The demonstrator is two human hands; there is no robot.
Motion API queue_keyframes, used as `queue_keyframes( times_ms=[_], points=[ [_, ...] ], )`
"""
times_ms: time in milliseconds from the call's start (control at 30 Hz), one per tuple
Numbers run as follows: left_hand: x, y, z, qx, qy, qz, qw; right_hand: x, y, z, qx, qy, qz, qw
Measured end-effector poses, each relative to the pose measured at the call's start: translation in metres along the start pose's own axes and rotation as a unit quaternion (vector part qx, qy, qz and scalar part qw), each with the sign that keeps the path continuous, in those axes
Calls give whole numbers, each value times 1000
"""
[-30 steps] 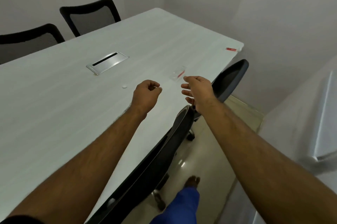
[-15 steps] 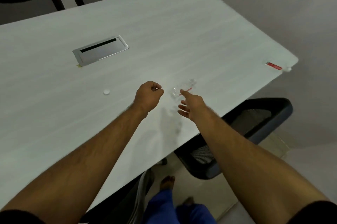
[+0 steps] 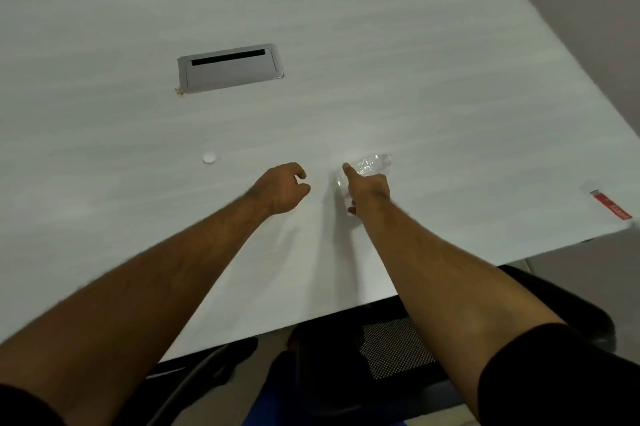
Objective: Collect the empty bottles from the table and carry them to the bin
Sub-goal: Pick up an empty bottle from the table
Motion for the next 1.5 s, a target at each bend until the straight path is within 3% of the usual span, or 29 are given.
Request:
queue_keyframes(
  times_ms=[233, 433, 600, 733, 833, 933, 1067, 1167, 1267, 1500],
  points=[
    [22, -21, 8, -10, 12, 20, 1000, 25, -30, -31, -6, 57, 15, 998],
    [62, -31, 23, -79, 60, 103, 990, 17, -16, -72, 82, 97, 60, 990],
    [106, -33, 32, -187, 60, 240, 951, 11, 39, -115, 201, 119, 92, 968],
    [134, -52, 29, -195, 0, 275, 942, 1, 66, -137, 276, 71, 47, 958],
    [139, -66, 26, -181, -81, 234, 952, 1, 76, -132, 285, 62, 41, 956],
    [128, -71, 23, -158, -94, 165, 969, 9, 83, -112, 268, 42, 36, 962],
    [98, -63, 24, -173, 96, 119, 973, 18, 91, -74, 238, 4, 20, 971],
    [60, -51, 34, -172, 326, 153, 917, 21, 97, -40, 236, -29, 0, 971],
    [0, -35, 48, -78, 504, 108, 853, 25, 105, -4, 240, -52, -2, 969],
    [-137, 17, 42, 24, 457, -54, 888, 42, 117, 86, 180, -103, 92, 974]
  ],
)
Point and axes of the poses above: each hand's wrist, its own y-axis away from the middle knuckle, its own z-axis out of the back of the hand, x = y × z, the point moved 1 cm from there along -y, towards the middle knuckle, and after that the axes turned 15 degrees about -y, right-handed, at the moved point
